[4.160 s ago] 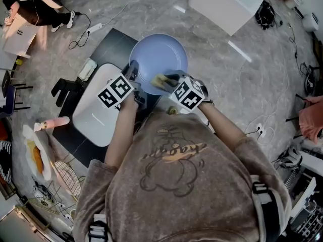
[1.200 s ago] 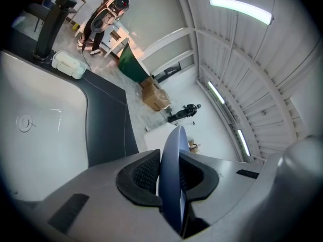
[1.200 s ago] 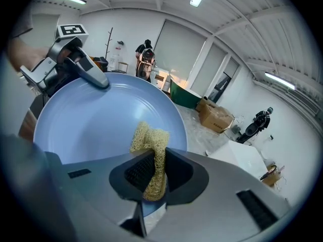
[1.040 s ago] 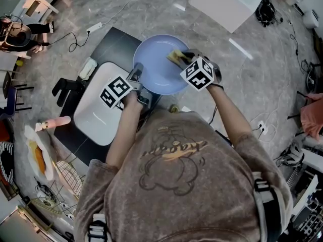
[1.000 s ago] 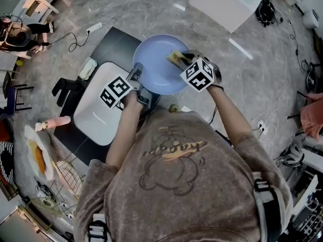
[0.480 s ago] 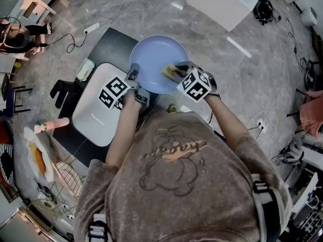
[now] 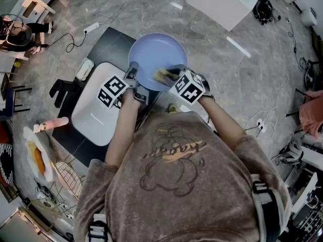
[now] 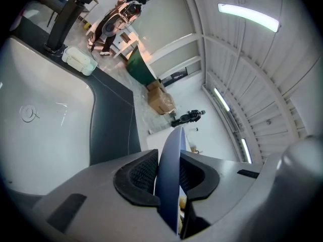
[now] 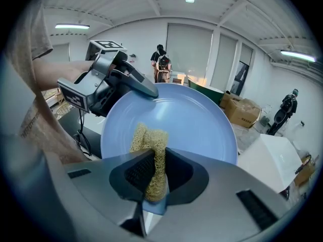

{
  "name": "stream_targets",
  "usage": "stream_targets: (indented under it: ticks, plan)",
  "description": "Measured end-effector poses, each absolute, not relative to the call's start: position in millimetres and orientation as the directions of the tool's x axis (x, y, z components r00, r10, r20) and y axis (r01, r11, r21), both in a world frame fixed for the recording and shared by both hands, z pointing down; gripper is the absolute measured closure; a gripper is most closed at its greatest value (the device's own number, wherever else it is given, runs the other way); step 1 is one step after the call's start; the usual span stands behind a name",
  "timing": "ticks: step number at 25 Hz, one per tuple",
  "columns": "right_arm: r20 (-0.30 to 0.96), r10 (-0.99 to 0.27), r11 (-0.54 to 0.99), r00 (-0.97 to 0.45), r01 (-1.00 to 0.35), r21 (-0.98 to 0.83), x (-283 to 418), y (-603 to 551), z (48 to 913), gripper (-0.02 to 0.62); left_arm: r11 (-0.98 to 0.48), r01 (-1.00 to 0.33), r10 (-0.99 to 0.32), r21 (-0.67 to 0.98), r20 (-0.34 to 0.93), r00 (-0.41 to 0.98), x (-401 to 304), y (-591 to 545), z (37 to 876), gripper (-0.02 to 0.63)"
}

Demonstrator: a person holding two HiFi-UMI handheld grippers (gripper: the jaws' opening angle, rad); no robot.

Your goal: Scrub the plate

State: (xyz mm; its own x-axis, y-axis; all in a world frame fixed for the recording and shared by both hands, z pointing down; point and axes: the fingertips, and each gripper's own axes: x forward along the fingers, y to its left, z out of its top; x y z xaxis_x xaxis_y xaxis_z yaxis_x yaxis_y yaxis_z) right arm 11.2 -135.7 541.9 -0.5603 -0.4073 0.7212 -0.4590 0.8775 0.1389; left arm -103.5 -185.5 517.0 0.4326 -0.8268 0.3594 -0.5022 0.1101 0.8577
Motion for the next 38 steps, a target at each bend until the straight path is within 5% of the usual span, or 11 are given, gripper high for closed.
stream_targets:
  ticks: [22,38]
  plan:
    - [0.642,-0.466,0.83,-0.609,-0.553,0.078,-11.0,-170.9,511.1,0.546,-0.003,-0.42,-0.756,0.907,0.273,0.595,-73.5,-179.0,509.1,0.512]
    - [0.629,-0.587,0.744,-0.51,-0.645,0.171,10.1,-218.8,505.6,0.547,-0.057,-0.403,-0.717,0.913,0.243,0.653,-57.2,-177.7,503.8,0.509]
